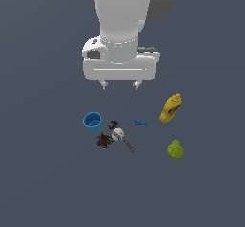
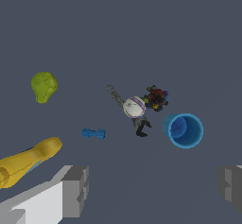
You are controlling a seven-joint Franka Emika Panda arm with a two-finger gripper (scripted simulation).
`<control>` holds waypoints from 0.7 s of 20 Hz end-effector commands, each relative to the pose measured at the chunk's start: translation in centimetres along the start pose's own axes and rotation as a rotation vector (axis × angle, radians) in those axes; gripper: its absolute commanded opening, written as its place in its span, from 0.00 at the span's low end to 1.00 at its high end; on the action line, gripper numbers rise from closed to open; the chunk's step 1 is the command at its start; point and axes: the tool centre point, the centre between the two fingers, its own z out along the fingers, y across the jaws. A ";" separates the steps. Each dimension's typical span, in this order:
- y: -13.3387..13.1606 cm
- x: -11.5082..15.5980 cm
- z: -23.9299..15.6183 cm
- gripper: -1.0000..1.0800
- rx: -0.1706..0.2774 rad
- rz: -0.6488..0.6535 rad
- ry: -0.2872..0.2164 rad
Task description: Pick up a designated object from a clutter of objects.
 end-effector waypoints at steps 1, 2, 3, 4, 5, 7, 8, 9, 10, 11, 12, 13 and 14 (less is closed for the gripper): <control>0.0 0.0 0.0 0.96 0.000 0.000 0.000; 0.0 0.0 0.0 0.96 0.000 0.000 0.001; -0.1 0.1 -0.1 0.96 0.000 -0.001 0.004; -0.3 0.2 -0.3 0.96 0.000 -0.002 0.009; -0.5 0.3 -0.5 0.96 0.000 -0.003 0.016; -1.2 0.6 -1.2 0.96 -0.001 -0.006 0.034; -1.4 0.7 -1.5 0.96 0.000 -0.006 0.041; -1.6 0.8 -1.7 0.96 0.000 -0.006 0.047; -1.7 0.8 -1.8 0.96 0.000 -0.006 0.051; -1.8 0.8 -1.9 0.96 0.000 -0.005 0.052; -1.8 0.8 -1.9 0.96 0.000 -0.005 0.052; -1.7 0.8 -1.8 0.96 0.000 -0.005 0.051; -1.7 0.8 -1.7 0.96 0.000 -0.007 0.049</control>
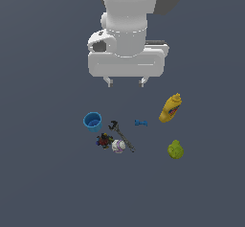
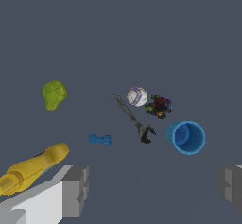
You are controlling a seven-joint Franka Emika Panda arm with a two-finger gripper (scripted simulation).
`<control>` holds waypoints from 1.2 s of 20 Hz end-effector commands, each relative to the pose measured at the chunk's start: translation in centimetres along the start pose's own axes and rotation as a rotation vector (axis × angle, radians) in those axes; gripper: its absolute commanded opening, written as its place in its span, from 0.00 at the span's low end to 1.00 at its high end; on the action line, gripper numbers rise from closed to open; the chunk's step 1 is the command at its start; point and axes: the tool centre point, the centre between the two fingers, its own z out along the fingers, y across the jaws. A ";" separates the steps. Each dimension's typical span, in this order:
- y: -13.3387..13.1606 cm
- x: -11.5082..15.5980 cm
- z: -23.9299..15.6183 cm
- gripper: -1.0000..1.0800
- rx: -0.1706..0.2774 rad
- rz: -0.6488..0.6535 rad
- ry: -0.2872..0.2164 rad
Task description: Pick up a designated object from a clutter of objects.
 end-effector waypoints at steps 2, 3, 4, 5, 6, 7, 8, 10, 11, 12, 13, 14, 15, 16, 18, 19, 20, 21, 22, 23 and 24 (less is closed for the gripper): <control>0.0 0.0 0.3 0.96 -0.001 -0.010 -0.002; 0.0 0.0 0.4 0.96 -0.002 -0.018 -0.002; -0.1 0.0 0.6 0.96 -0.003 -0.027 -0.002; -0.1 0.1 0.8 0.96 -0.004 -0.038 -0.002; -0.2 0.1 1.1 0.96 -0.005 -0.050 -0.003; -0.2 0.1 1.3 0.96 -0.006 -0.063 -0.004; -0.3 0.1 1.6 0.96 -0.007 -0.078 -0.004; -0.5 0.1 2.3 0.96 -0.010 -0.112 -0.006; -0.6 0.2 2.7 0.96 -0.011 -0.131 -0.007; -0.7 0.2 3.1 0.96 -0.013 -0.152 -0.008; -0.8 0.2 3.6 0.96 -0.014 -0.175 -0.009; -0.9 0.2 4.0 0.96 -0.016 -0.199 -0.011; -1.0 0.2 4.5 0.96 -0.017 -0.224 -0.012; -1.1 0.2 5.1 0.96 -0.019 -0.252 -0.014; -1.4 0.1 6.2 0.96 -0.022 -0.311 -0.017; -1.6 0.1 6.8 0.96 -0.023 -0.342 -0.019; -1.7 0.0 7.4 0.96 -0.024 -0.374 -0.021; -1.9 0.0 8.1 0.96 -0.025 -0.405 -0.023; -2.1 -0.1 8.7 0.96 -0.026 -0.437 -0.025; -2.2 -0.1 9.3 0.96 -0.027 -0.468 -0.026; -2.4 -0.2 9.9 0.96 -0.028 -0.500 -0.028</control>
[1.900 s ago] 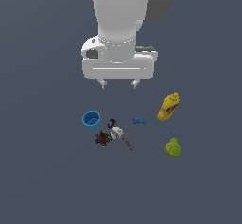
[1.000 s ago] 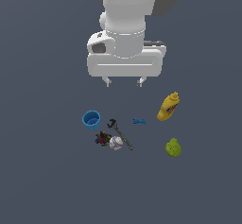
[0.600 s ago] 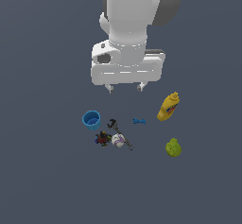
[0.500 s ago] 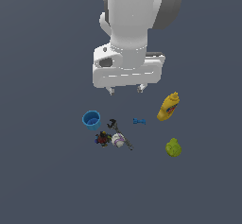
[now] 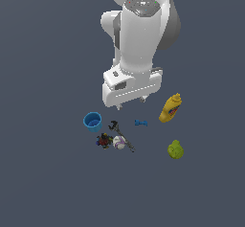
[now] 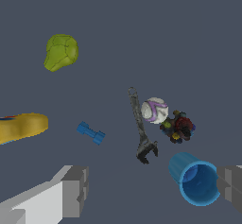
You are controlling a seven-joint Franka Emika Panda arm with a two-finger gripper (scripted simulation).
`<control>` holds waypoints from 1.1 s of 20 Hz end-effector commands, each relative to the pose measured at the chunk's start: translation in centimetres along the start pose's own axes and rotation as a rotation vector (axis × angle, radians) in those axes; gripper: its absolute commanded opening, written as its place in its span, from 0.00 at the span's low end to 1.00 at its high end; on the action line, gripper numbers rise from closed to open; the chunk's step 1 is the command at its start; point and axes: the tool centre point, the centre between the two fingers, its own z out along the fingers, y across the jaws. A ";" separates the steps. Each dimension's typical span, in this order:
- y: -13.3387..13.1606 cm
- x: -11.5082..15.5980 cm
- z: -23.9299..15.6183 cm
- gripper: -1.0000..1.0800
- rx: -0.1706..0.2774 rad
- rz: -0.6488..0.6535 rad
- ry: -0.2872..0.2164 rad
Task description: Pick up a designated object from a clutter of objects.
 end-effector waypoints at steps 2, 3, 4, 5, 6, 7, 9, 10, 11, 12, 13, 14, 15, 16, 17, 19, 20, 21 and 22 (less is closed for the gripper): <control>-0.7 0.1 2.1 0.96 -0.002 -0.113 -0.005; -0.9 0.1 2.7 0.96 -0.002 -0.144 -0.007; -1.1 0.1 3.3 0.96 -0.002 -0.176 -0.008; -1.3 0.1 3.9 0.96 -0.002 -0.208 -0.010; -1.6 0.0 4.4 0.96 -0.002 -0.240 -0.011; -1.8 0.0 5.0 0.96 -0.002 -0.272 -0.012; -2.3 0.0 6.2 0.96 -0.001 -0.336 -0.014; -2.5 -0.1 6.7 0.96 0.000 -0.369 -0.015; -2.8 -0.1 7.3 0.96 0.001 -0.401 -0.016; -3.0 -0.2 7.9 0.96 0.002 -0.433 -0.017; -3.3 -0.3 8.4 0.96 0.003 -0.465 -0.018; -3.6 -0.3 9.0 0.96 0.004 -0.497 -0.018; -3.9 -0.4 9.5 0.96 0.006 -0.530 -0.019; -4.1 -0.5 10.1 0.96 0.007 -0.562 -0.019; -4.4 -0.6 10.6 0.96 0.009 -0.594 -0.020; -5.0 -0.8 11.7 0.96 0.013 -0.659 -0.020; -5.3 -0.9 12.2 0.96 0.015 -0.691 -0.020; -5.6 -1.0 12.8 0.96 0.017 -0.724 -0.019; -5.9 -1.1 13.3 0.96 0.019 -0.756 -0.019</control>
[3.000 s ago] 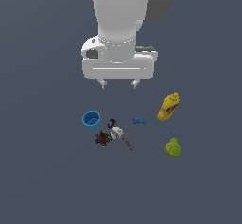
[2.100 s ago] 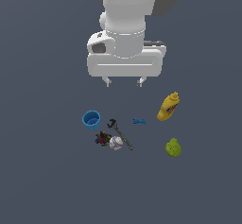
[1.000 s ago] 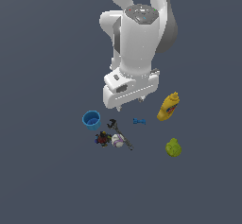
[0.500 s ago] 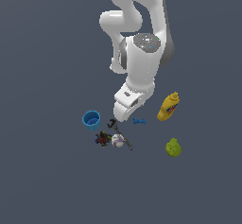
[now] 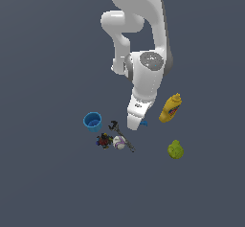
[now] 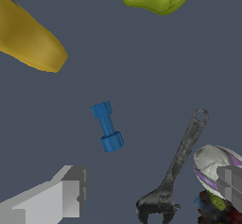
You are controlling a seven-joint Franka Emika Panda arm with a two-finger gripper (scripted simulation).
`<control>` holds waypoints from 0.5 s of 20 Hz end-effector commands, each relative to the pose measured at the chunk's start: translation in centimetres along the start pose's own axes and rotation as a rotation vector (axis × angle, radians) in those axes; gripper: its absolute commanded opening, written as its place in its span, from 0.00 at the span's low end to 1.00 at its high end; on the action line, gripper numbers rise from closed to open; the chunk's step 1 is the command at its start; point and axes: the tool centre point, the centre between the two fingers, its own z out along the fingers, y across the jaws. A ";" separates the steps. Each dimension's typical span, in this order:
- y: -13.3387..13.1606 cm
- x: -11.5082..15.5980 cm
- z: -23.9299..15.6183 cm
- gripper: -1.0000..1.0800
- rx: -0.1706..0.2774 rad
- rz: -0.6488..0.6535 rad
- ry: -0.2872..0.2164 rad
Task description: Pick up a designated object from a clutter of objects.
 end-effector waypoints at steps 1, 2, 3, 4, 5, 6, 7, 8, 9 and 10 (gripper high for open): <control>-0.8 0.3 1.3 0.96 0.004 -0.083 0.002; -1.1 0.4 1.8 0.96 0.006 -0.113 0.003; -1.3 0.5 2.3 0.96 0.007 -0.142 0.004; -1.6 0.6 2.7 0.96 0.009 -0.169 0.006; -1.9 0.7 3.1 0.96 0.010 -0.195 0.007; -2.1 0.7 3.5 0.96 0.011 -0.219 0.008; -2.4 0.8 3.8 0.96 0.013 -0.241 0.009; -2.6 0.9 4.1 0.96 0.014 -0.262 0.010; -2.8 0.9 4.4 0.96 0.015 -0.280 0.012; -3.0 1.0 4.7 0.96 0.016 -0.298 0.013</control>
